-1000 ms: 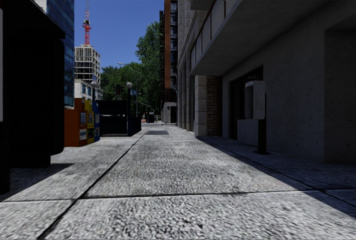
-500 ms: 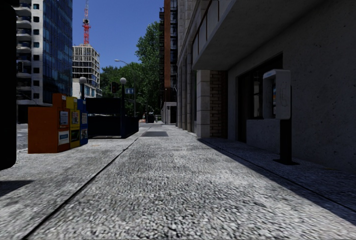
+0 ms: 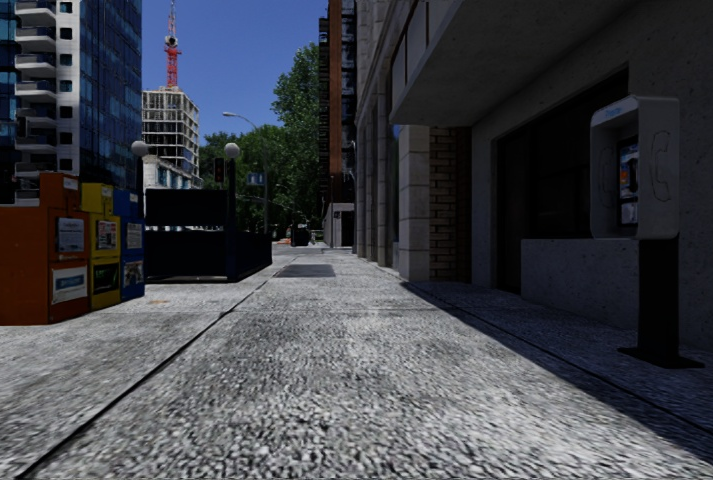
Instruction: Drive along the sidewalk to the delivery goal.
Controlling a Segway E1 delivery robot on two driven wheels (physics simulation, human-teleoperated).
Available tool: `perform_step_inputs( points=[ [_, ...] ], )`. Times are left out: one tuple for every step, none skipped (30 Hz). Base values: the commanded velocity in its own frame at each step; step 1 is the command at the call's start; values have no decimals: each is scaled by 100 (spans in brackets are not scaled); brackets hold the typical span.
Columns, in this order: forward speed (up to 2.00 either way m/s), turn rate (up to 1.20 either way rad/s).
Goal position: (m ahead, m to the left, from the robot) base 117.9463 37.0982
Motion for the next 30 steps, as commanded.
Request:
perform_step_inputs(
  points=[
    [200,10],
    [200,0],
    [200,0],
    [200,0],
    [200,0],
    [200,0],
    [200,0],
    [200,0],
    [200,0],
    [200,0],
    [200,0],
    [200,0],
    [200,0],
    [200,0],
    [200,1],
    [200,5],
    [200,6],
    [200,6],
    [200,6],
    [200,6],
    [200,0],
    [200,0],
    [200,0],
    [200,0],
    [200,0],
    [200,0],
    [200,0],
    [200,0],
    [200,0],
    [200,0]
  ],
)
